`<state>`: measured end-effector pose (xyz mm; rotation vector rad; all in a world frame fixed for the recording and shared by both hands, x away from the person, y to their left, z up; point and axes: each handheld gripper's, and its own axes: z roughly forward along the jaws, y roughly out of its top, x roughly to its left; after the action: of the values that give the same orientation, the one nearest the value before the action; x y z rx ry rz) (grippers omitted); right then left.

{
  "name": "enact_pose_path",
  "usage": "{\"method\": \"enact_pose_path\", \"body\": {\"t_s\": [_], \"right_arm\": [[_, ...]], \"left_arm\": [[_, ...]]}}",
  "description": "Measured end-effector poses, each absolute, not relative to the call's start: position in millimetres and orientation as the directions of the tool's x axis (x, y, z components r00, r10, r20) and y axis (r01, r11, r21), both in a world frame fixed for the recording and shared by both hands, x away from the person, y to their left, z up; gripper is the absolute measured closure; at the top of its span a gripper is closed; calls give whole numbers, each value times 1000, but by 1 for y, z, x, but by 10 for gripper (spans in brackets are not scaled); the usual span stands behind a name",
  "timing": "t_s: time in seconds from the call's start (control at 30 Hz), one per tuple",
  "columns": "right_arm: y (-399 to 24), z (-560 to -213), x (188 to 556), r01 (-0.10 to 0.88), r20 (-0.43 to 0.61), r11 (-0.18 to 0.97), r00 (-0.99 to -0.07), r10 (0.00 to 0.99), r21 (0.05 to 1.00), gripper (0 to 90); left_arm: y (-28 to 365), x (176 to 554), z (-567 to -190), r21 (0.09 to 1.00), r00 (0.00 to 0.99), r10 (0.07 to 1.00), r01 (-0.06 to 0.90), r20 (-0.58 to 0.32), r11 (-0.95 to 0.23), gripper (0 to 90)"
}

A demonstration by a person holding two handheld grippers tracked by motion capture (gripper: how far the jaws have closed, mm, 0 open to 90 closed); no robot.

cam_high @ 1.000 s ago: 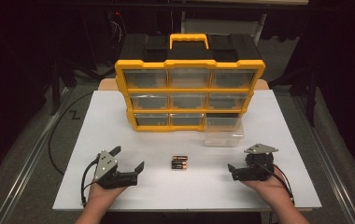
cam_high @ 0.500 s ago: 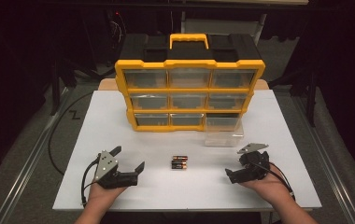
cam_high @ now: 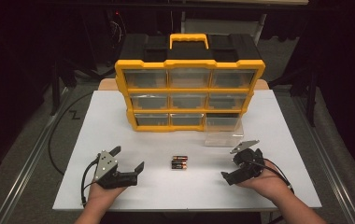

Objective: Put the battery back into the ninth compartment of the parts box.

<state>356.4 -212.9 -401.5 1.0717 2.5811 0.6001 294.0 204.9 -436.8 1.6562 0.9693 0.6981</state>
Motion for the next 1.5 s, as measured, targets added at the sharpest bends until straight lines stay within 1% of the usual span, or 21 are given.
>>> {"method": "enact_pose_path", "body": {"t_s": [0.2, 0.73, 1.5], "right_arm": [[-203, -397, 357, 566, -102, 677, -727, 678, 470, 11], [-173, -398, 363, 481, -102, 747, -807, 582, 459, 12], [-135, -401, 370, 387, -61, 812, -888, 456, 437, 12]], "left_arm": [[206, 294, -436, 959, 499, 866, 254, -20, -124, 3], [207, 293, -436, 959, 496, 868, 253, -16, -126, 3], [207, 293, -436, 959, 494, 870, 252, -11, -131, 3]]}}
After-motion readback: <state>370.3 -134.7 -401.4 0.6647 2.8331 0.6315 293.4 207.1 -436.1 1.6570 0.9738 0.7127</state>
